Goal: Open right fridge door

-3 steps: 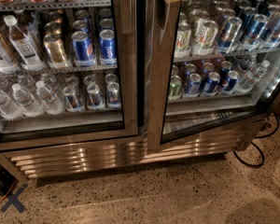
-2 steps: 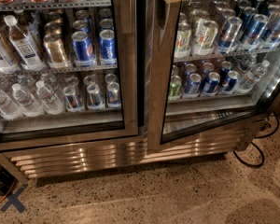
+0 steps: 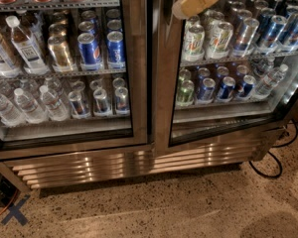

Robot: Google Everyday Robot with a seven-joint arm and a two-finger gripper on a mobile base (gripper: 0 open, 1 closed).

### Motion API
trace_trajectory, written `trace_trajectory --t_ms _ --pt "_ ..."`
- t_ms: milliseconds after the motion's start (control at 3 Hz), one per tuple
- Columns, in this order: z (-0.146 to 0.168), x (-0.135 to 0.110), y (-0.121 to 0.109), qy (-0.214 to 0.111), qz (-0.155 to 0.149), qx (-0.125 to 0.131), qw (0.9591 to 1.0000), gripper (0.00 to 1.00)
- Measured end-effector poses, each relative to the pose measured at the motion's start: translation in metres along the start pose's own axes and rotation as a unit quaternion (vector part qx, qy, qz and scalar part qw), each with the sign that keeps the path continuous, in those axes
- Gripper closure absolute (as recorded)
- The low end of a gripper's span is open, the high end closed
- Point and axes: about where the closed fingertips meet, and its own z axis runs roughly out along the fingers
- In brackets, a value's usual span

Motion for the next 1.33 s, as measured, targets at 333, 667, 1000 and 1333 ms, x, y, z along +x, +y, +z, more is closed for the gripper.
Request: trace_trajectory --t_ms 333,667,1000,1333 --pt "-0.019 -0.010 0.015 0.021 0.005 0.027 0.9994 0.00" --pt "-0.042 -0.017 0.039 0.041 0.025 0.058 0.9972 0.00" --pt "-0.053 -0.015 0.054 0.048 0.043 0.073 0.9953 0.00" --pt "-0.075 -0.021 0.090 0.089 0.075 0.090 0.9891 0.00"
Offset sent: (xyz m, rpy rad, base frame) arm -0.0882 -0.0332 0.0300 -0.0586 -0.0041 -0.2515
